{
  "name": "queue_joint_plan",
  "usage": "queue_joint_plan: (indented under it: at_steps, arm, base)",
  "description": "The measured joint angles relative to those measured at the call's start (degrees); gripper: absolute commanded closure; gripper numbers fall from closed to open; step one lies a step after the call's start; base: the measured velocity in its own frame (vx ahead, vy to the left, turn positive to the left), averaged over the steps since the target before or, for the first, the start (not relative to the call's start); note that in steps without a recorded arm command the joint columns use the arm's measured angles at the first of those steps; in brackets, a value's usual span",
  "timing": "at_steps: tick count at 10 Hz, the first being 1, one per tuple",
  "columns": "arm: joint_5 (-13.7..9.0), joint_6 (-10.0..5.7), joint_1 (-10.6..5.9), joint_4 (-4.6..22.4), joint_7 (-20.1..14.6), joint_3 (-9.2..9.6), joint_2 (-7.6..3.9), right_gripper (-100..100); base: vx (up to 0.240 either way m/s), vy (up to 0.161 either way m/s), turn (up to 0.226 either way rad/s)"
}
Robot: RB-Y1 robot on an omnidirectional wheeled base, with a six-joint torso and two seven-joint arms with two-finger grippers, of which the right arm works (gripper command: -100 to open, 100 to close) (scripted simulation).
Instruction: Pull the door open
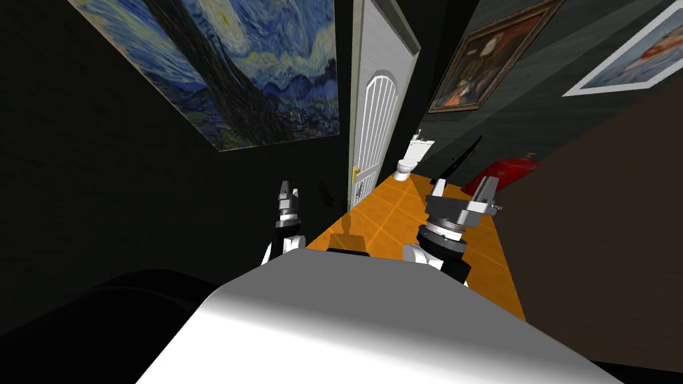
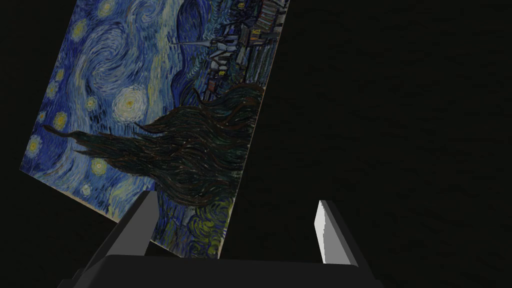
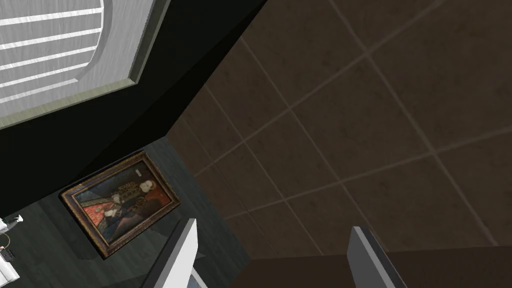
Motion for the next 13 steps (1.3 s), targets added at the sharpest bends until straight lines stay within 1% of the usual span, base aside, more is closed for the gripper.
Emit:
queue_joint_plan:
  at_steps: [1, 2, 3, 4, 5, 6, 8, 9, 10, 11, 13]
  arm:
    - [0.5, -0.15, -0.34, 1.0, 0.4, -0.01, -0.57, -100]
    - [1.4, -0.41, -0.76, 2.5, 1.5, 0.35, -0.97, -100]
    - [2.5, -0.13, -1.25, 3.5, 2.8, 0.83, -1.37, -100]
    - [3.0, 0.60, -2.51, 4.7, 3.8, 0.44, -1.97, -100]
    - [3.6, 0.75, -3.04, 5.8, 4.6, 0.51, -2.34, -100]
    - [4.7, 0.63, -3.51, 7.5, 5.8, 0.87, -2.89, -100]
    - [6.4, 1.27, -5.34, 10.2, 8.1, 0.86, -3.92, -100]
    - [7.2, 1.82, -5.84, 10.9, 9.1, 1.03, -4.33, -100]
    - [8.0, 1.63, -6.64, 12.9, 10.2, 1.16, -4.71, -100]
    - [8.8, 1.83, -7.20, 13.9, 11.1, 1.14, -5.29, -100]
    - [10.6, 1.93, -8.52, 16.9, 13.5, 1.60, -5.99, -100]
  base:
    - [0.085, -0.035, 0.087]
    - [0.097, -0.033, 0.108]
    - [0.092, -0.034, 0.076]
    - [0.076, -0.027, 0.059]
    - [0.103, -0.043, 0.109]
    - [0.116, -0.067, 0.112]
    - [0.095, -0.070, 0.088]
    - [0.096, -0.057, 0.110]
    - [0.086, -0.043, 0.081]
    - [0.095, -0.058, 0.083]
    - [0.084, -0.071, 0.108]
